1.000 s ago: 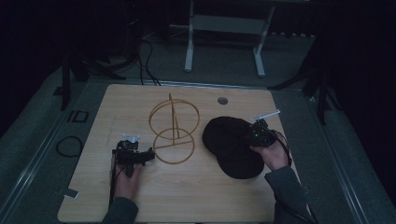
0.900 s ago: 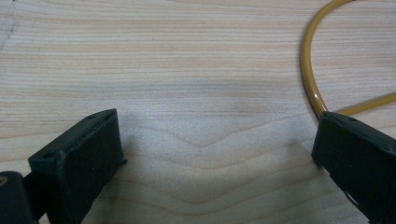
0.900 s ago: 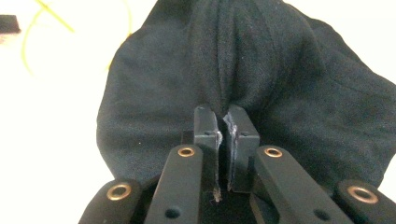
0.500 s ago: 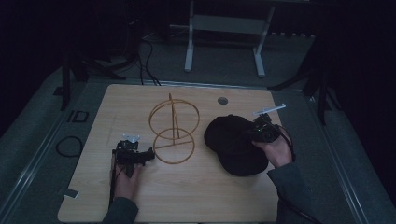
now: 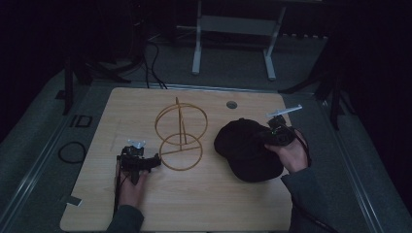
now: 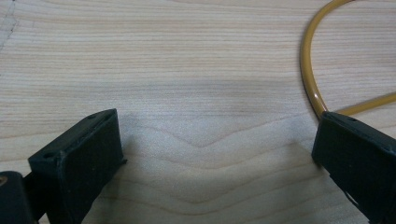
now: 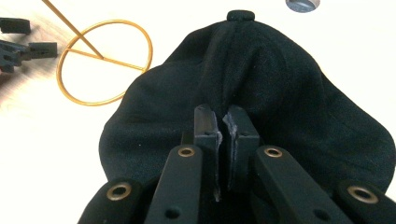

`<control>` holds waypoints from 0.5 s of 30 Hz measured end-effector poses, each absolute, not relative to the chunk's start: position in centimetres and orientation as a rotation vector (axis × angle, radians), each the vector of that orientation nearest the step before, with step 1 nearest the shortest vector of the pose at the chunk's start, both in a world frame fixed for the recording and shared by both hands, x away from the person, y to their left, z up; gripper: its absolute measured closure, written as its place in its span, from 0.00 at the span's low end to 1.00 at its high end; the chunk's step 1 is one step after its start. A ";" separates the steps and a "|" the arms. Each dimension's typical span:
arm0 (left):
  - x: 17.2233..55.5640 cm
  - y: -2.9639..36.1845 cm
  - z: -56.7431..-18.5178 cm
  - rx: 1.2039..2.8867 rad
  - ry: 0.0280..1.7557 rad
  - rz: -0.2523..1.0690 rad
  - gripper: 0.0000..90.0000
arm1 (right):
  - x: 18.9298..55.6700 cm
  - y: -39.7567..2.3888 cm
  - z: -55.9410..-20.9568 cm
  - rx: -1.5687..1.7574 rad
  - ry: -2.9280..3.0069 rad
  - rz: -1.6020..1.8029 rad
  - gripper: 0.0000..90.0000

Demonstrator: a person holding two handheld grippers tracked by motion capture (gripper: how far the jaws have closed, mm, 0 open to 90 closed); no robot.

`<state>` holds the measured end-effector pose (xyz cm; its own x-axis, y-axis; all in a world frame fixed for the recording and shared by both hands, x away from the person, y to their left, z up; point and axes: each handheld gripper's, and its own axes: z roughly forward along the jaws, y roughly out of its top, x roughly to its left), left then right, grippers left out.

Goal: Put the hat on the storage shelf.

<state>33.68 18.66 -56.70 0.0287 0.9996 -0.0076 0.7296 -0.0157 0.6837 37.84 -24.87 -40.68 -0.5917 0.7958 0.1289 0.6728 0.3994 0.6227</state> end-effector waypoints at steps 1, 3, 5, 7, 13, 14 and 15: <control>33.7 18.7 -56.7 1.799 1.753 0.685 0.01 | 37.8 -24.9 -40.6 1.310 2.464 0.963 0.95; 33.7 18.7 -56.7 1.799 1.753 0.685 0.01 | 37.8 -24.9 -40.5 1.310 2.462 0.964 0.95; 33.7 18.7 -56.7 1.799 1.752 0.685 0.01 | 37.8 -25.0 -40.2 1.308 2.454 0.973 0.95; 33.7 18.7 -56.7 1.799 1.753 0.685 0.01 | 37.8 -25.1 -39.9 1.310 2.448 0.983 0.95; 33.7 18.7 -56.7 1.798 1.753 0.685 0.01 | 37.9 -25.3 -39.1 1.308 2.442 1.009 0.95; 33.7 18.7 -56.7 1.799 1.753 0.685 0.01 | 37.9 -25.4 -38.7 1.305 2.435 1.024 0.95; 33.7 18.7 -56.7 1.799 1.753 0.685 0.01 | 37.9 -25.5 -38.5 1.302 2.433 1.027 0.95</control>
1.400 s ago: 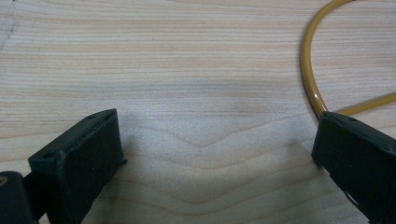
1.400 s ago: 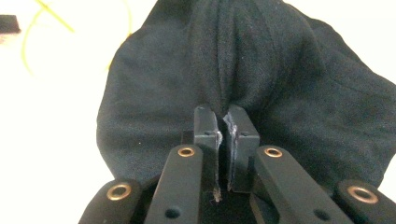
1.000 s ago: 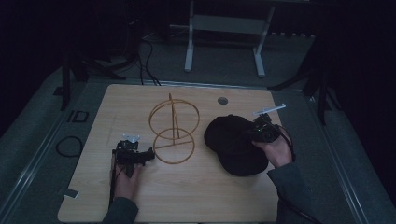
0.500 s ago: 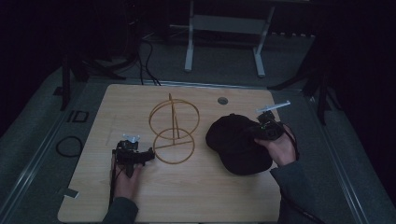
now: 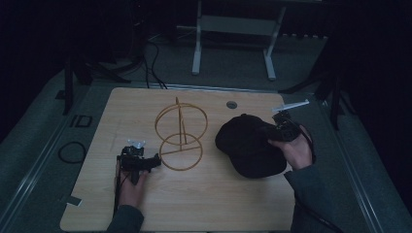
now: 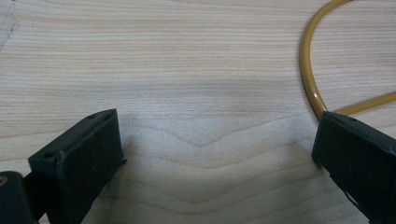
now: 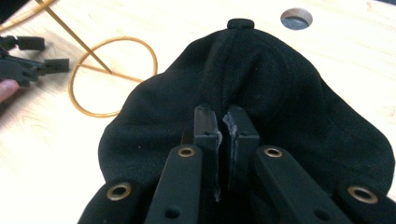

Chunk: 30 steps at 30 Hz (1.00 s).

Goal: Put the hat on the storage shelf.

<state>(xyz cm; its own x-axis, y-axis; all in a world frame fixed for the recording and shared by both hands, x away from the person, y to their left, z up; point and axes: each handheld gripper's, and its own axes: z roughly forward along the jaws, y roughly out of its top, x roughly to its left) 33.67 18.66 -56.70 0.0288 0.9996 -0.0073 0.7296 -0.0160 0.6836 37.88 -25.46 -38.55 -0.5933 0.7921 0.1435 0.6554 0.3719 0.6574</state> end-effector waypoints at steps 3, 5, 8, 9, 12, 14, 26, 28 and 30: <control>33.7 18.7 -56.7 1.798 1.753 0.685 0.01 | 37.9 -25.5 -38.2 1.298 2.429 1.037 0.95; 33.7 18.7 -56.7 1.799 1.752 0.685 0.01 | 37.9 -25.6 -37.8 1.297 2.423 1.045 0.95; 33.7 18.7 -56.7 1.800 1.753 0.684 0.01 | 38.0 -25.7 -37.2 1.290 2.414 1.063 0.95; 33.7 18.6 -56.7 1.795 1.754 0.683 0.01 | 38.0 -25.7 -37.1 1.286 2.414 1.066 0.95; 33.7 18.7 -56.7 1.798 1.754 0.683 0.01 | 38.1 -25.8 -36.6 1.290 2.394 1.083 0.95; 33.7 18.7 -56.7 1.797 1.754 0.684 0.01 | 38.2 -25.8 -36.4 1.293 2.384 1.087 0.95; 33.7 18.7 -56.7 1.797 1.754 0.685 0.01 | 38.6 -25.9 -35.3 1.268 2.392 1.105 0.95; 33.7 18.7 -56.7 1.797 1.754 0.685 0.01 | 38.7 -26.0 -35.1 1.263 2.389 1.114 0.95; 33.7 18.7 -56.7 1.797 1.754 0.685 0.01 | 38.7 -26.0 -35.0 1.260 2.388 1.120 0.95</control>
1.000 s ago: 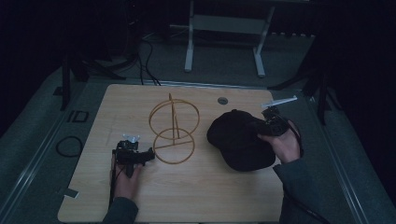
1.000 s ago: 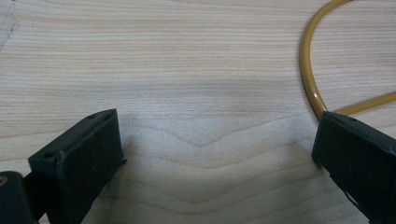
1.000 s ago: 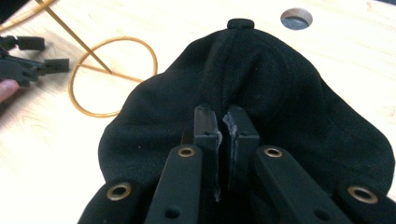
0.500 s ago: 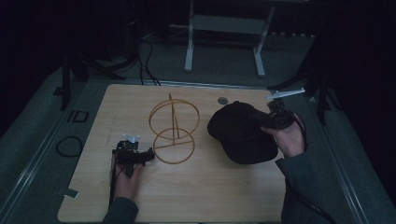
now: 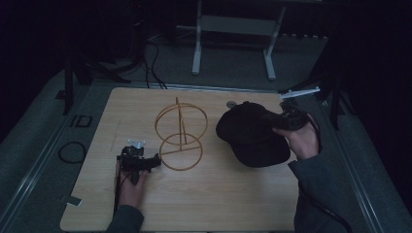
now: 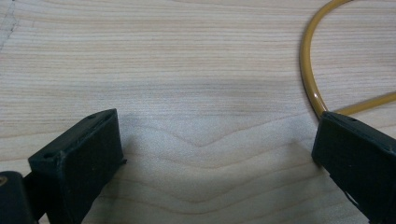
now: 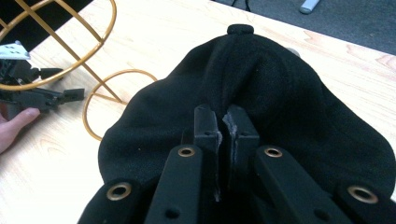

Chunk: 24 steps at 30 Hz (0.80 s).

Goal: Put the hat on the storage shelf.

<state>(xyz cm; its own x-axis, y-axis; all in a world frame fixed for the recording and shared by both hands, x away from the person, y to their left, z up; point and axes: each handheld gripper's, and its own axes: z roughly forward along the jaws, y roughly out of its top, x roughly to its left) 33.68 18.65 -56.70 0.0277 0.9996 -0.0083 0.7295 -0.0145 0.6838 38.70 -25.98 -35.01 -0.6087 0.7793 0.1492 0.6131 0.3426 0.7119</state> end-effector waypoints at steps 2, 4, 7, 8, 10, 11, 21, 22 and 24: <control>33.7 18.7 -56.7 1.797 1.754 0.684 0.01 | 38.7 -26.0 -34.6 1.252 2.382 1.133 0.95; 33.7 18.7 -56.7 1.797 1.754 0.685 0.01 | 38.7 -26.0 -34.3 1.249 2.374 1.151 0.95; 33.7 18.7 -56.7 1.797 1.754 0.684 0.01 | 38.7 -26.0 -34.0 1.236 2.366 1.175 0.95; 33.7 18.7 -56.7 1.797 1.754 0.684 0.01 | 38.7 -26.0 -33.9 1.233 2.365 1.181 0.95; 33.7 18.7 -56.7 1.798 1.753 0.685 0.01 | 38.7 -25.9 -33.6 1.228 2.362 1.194 0.95; 33.7 18.7 -56.7 1.798 1.753 0.685 0.01 | 38.7 -25.9 -33.6 1.228 2.362 1.194 0.95; 33.7 18.7 -56.7 1.799 1.753 0.684 0.01 | 38.6 -25.5 -32.0 1.182 2.348 1.246 0.95; 33.7 18.7 -56.7 1.799 1.753 0.685 0.01 | 38.6 -25.5 -31.9 1.179 2.345 1.252 0.95; 33.7 18.7 -56.7 1.799 1.753 0.685 0.01 | 38.6 -25.4 -31.6 1.173 2.341 1.260 0.95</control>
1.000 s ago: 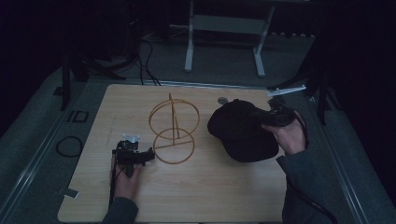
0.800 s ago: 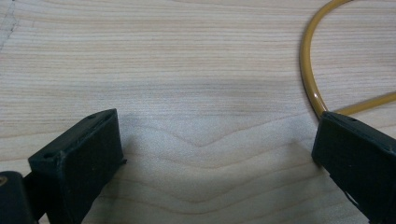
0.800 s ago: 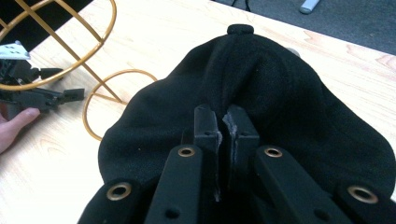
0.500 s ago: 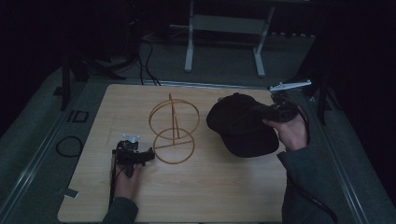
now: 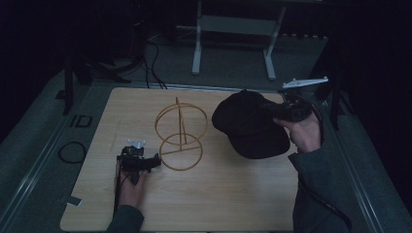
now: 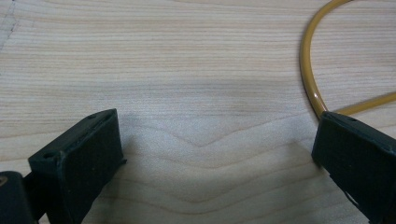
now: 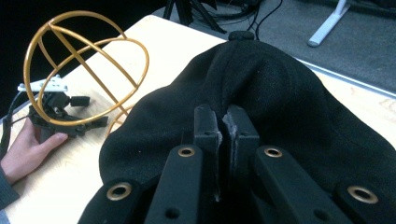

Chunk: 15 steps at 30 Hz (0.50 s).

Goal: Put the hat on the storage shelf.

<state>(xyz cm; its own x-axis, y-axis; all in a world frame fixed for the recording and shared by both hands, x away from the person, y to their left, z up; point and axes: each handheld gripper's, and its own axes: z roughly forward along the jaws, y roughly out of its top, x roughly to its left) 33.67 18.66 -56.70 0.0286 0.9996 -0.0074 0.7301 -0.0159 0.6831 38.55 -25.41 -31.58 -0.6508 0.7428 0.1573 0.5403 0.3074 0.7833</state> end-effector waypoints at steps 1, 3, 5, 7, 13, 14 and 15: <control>33.7 18.7 -56.7 1.798 1.753 0.684 0.01 | 38.6 -25.4 -31.4 1.171 2.337 1.263 0.95; 33.7 18.7 -56.7 1.799 1.753 0.685 0.01 | 38.6 -25.3 -31.2 1.168 2.331 1.266 0.95; 33.7 18.7 -56.7 1.799 1.753 0.684 0.01 | 38.7 -25.3 -31.1 1.173 2.329 1.265 0.95; 33.7 18.7 -56.7 1.797 1.754 0.684 0.01 | 38.7 -25.2 -30.9 1.166 2.328 1.261 0.95; 33.7 18.7 -56.7 1.798 1.753 0.684 0.01 | 38.7 -25.0 -30.1 1.147 2.318 1.264 0.95; 33.7 18.7 -56.7 1.798 1.753 0.684 0.01 | 38.8 -25.0 -30.1 1.147 2.315 1.273 0.95; 33.7 18.7 -56.7 1.798 1.753 0.684 0.01 | 38.8 -25.0 -30.0 1.146 2.311 1.280 0.95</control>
